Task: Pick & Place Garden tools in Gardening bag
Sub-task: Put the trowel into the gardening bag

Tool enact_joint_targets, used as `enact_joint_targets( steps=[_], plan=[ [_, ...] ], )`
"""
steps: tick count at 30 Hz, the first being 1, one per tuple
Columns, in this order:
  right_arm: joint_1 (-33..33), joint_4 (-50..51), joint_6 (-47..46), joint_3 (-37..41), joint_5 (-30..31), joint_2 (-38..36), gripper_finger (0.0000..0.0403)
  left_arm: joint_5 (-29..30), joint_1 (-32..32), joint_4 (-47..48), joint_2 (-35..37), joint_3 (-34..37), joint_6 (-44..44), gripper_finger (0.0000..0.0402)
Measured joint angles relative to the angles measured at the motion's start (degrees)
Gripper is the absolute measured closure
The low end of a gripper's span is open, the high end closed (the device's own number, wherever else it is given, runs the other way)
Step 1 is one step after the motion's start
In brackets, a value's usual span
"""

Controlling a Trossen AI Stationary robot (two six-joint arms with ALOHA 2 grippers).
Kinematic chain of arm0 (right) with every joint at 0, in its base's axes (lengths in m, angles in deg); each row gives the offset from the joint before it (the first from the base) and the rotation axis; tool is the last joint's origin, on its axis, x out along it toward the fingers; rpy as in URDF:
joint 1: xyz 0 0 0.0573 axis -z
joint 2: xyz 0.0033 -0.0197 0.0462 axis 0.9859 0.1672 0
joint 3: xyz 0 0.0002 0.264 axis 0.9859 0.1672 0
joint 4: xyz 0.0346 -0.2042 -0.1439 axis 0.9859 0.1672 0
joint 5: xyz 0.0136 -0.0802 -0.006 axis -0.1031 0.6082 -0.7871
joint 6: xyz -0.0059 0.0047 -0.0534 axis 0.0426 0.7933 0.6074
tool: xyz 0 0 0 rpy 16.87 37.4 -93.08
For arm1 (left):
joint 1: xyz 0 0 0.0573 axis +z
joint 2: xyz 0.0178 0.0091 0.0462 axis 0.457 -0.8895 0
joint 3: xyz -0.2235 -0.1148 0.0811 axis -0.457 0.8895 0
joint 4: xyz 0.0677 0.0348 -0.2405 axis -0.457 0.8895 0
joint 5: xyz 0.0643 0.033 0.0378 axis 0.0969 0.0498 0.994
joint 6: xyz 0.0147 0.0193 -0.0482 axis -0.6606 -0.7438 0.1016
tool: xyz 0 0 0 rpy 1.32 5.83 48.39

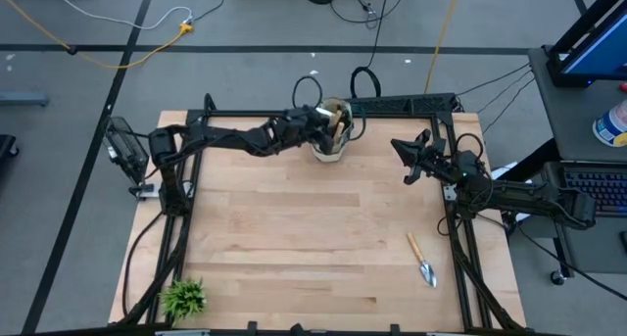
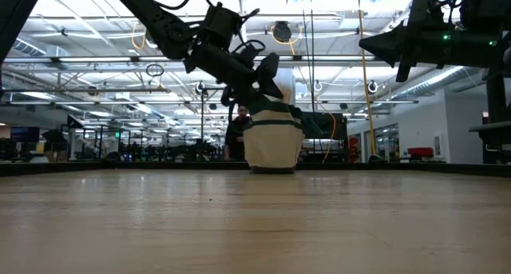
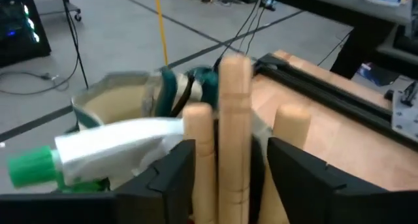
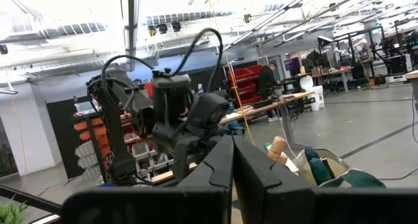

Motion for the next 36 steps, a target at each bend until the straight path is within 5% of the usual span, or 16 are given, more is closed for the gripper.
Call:
enact_joint_targets(
  steps=[12,23,36],
  plan=[
    [0.0,1.3,0.0,0.0,-1.0,0.0,0.0403,1.0,-0.3,13.0,10.4,0.0,-4.4,0.0161],
    [-1.6,14.7,-0.1,0.0,-21.3,0.0,0.0403,0.9,-3.2,32.9,20.7,0.0,-0.4,0.016],
    [-13.1,16.8,-3.1,0.0,-16.9,0.0,0.0403,1.0,-8.2,41.4,27.7,0.0,3.3,0.016]
  ],
)
